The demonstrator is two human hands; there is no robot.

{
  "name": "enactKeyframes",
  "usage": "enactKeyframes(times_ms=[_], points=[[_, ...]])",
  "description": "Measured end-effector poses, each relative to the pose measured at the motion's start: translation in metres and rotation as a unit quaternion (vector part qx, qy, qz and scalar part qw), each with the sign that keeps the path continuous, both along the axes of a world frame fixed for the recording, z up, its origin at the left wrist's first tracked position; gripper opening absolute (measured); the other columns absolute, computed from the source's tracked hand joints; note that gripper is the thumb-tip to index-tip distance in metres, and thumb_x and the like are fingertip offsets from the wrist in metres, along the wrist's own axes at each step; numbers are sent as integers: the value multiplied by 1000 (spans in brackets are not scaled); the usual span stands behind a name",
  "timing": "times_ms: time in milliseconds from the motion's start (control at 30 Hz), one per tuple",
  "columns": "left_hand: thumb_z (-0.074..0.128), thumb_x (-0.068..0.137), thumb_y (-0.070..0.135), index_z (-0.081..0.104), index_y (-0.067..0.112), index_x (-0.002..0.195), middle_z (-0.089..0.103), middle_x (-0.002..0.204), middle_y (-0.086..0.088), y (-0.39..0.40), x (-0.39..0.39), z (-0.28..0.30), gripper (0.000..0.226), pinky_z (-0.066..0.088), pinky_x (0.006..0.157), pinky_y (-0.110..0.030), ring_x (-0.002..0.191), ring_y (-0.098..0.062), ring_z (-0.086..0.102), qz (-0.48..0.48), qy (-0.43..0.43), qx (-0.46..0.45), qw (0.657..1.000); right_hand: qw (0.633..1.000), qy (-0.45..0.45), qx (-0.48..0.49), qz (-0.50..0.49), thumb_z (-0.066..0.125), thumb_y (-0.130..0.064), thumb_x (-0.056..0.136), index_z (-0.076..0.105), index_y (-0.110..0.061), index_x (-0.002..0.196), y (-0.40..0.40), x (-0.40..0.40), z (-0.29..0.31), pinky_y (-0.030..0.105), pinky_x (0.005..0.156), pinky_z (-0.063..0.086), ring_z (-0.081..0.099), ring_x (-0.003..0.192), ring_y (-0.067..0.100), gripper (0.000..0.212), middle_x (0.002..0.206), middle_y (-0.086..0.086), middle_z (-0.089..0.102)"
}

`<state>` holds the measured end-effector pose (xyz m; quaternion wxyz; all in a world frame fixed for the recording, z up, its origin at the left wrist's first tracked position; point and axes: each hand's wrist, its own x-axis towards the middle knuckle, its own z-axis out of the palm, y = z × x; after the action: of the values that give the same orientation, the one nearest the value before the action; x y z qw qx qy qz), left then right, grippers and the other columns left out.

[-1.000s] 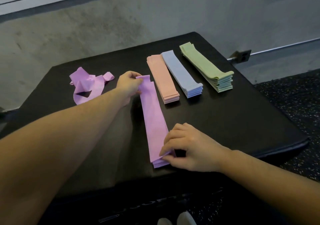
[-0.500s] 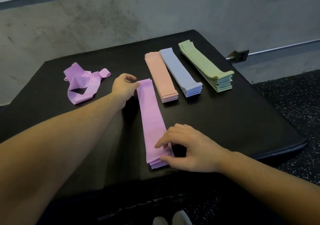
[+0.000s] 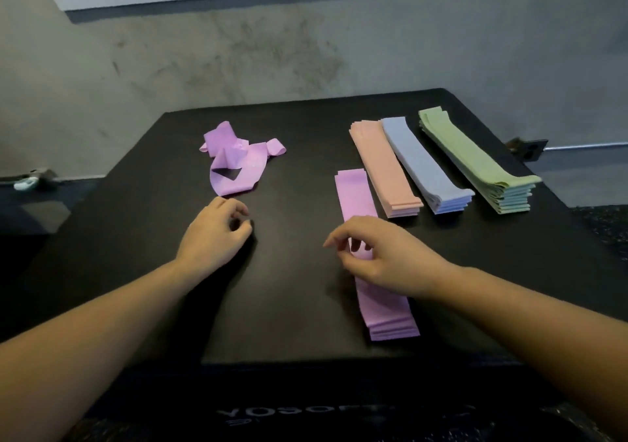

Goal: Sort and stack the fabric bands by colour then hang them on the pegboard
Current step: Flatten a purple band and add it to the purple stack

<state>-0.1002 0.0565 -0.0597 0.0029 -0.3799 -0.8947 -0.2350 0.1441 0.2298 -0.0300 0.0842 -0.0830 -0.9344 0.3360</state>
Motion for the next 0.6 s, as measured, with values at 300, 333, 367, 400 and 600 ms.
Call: enactKeyframes(times_ms=[300,333,367,400,600], points=[[64,91,32,66,28,100,56,111,8,-37,-28,-17,10,46,89,-39,98,-20,53,8,43,13,999,993,-36,116,-1,62,-29,93,65,-32,121,0,-152,10,34,103,45,51,116,12,29,128,-5,56],[62,92,34,65,29,100,55,111,9,-36,-30,-19,10,45,90,-39,98,-19,52,11,42,16,999,991,-41,129,-1,62,-31,92,64,-32,122,1,-168,9,34,105,43,50,120,14,30,132,-4,55],[61,92,35,64,30,101,54,112,10,-36,-31,-20,10,44,91,-38,99,-18,52,13,39,18,999,989,-42,140,-2,62,-32,93,64,-31,123,2,-183,9,33,105,42,49,122,16,31,135,-4,54],[60,93,37,63,31,101,53,113,10,-36,-32,-21,11,43,91,-38,100,-18,51,13,34,17,999,988,-42,146,-3,62,-33,93,64,-31,124,3,-197,8,31,103,41,50,122,16,31,137,-4,53],[56,93,42,60,32,102,52,113,11,-36,-36,-25,13,42,91,-36,98,-15,49,9,36,24,999,980,-96,167,-55,56,-46,96,49,-22,145,13,-269,-6,44,109,43,49,132,24,55,153,1,45]])
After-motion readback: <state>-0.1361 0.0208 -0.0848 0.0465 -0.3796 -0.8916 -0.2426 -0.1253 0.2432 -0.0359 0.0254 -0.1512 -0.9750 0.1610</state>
